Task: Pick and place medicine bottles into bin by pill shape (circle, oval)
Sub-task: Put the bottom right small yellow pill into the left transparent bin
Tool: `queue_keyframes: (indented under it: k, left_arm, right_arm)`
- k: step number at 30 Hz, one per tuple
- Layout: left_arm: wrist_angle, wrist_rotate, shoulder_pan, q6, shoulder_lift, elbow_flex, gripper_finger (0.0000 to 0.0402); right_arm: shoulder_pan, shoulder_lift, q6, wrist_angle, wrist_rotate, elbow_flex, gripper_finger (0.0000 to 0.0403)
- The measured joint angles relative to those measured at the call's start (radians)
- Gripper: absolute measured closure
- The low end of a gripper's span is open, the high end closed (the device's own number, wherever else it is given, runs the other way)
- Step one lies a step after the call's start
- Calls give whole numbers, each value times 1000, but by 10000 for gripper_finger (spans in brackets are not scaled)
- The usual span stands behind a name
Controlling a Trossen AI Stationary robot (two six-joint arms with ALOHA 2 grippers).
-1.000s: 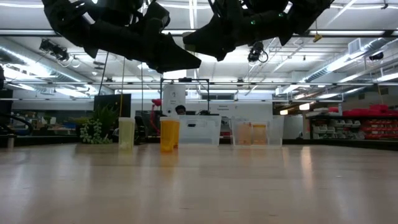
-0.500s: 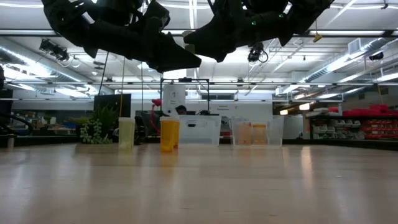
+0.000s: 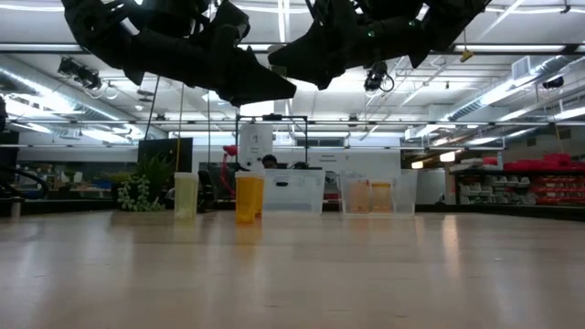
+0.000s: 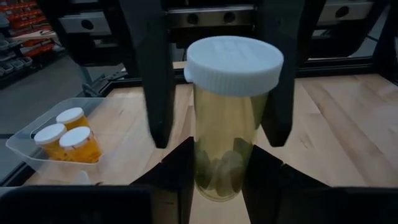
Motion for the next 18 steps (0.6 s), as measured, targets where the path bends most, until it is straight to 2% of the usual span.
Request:
queue_keyframes:
  k: [10, 18]
  left_arm:
    - [-1, 0, 0, 0, 0, 0, 287]
    - [-2, -4, 0, 0, 0, 0, 285]
  right_arm:
    - [0, 0, -4, 0, 0, 0, 277]
    - [0, 1, -5, 0, 0, 0, 281]
